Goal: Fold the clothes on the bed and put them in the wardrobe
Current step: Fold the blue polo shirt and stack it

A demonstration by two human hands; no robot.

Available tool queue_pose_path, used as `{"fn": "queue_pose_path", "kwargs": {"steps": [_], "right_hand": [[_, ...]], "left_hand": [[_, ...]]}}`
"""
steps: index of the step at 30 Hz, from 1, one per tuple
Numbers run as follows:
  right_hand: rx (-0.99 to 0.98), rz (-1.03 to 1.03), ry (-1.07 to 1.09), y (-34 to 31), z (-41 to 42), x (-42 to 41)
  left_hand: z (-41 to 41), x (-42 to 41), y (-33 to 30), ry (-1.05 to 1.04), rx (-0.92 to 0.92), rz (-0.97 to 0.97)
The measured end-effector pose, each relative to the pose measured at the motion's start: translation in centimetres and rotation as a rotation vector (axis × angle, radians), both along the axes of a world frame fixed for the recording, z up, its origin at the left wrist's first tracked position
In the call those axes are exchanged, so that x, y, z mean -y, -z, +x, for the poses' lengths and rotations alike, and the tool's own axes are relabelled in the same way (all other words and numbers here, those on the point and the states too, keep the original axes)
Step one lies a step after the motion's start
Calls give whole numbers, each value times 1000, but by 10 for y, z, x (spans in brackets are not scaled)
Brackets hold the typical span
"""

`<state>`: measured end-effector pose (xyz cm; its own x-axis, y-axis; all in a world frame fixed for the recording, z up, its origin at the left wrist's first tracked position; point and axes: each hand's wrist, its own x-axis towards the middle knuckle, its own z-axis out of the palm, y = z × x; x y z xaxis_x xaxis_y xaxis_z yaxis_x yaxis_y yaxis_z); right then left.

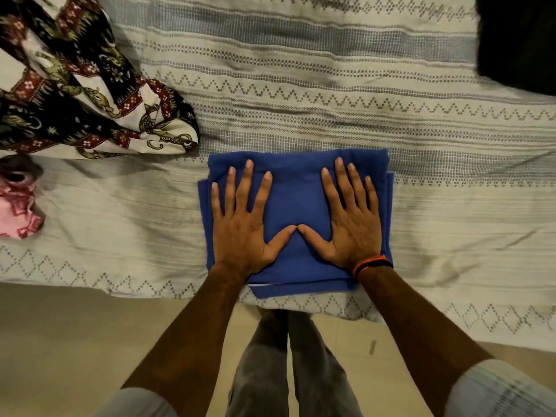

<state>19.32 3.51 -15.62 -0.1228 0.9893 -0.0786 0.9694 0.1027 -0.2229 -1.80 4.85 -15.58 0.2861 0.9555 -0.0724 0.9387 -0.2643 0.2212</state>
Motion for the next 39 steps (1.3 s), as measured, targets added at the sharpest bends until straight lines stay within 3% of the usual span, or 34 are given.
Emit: {"fn": "queue_pose_path", "kwargs": {"steps": [6, 9, 14, 18, 21, 25, 28, 32, 39], "right_hand": [[-41, -60, -18, -23, 2, -1], [-244, -97, 74, -41, 5, 0], [-371, -52, 492, -68, 20, 9], [-516, -195, 823, -74, 23, 5], [-631, -311, 934, -73, 26, 1], [-808, -472, 1023, -65, 34, -6], [-958, -542, 992, -71, 38, -10], [-1024, -509, 935, -92, 45, -20], [-1197, -119, 742, -162, 52, -44]], "left_hand": [[-2, -1, -21, -1, 37, -75], [-8, -2, -35, -50, 185, -140], [-15, 1, -65, -527, 259, -153], [-16, -4, -76, -921, 484, -384], [-21, -11, -75, -1073, 567, -535], [-29, -17, -72, -1078, 760, -780], [-28, -20, -81, -1060, 866, -857], [-22, -25, -102, -1017, 938, -793], [-12, -51, -173, -880, 1078, -445]]}}
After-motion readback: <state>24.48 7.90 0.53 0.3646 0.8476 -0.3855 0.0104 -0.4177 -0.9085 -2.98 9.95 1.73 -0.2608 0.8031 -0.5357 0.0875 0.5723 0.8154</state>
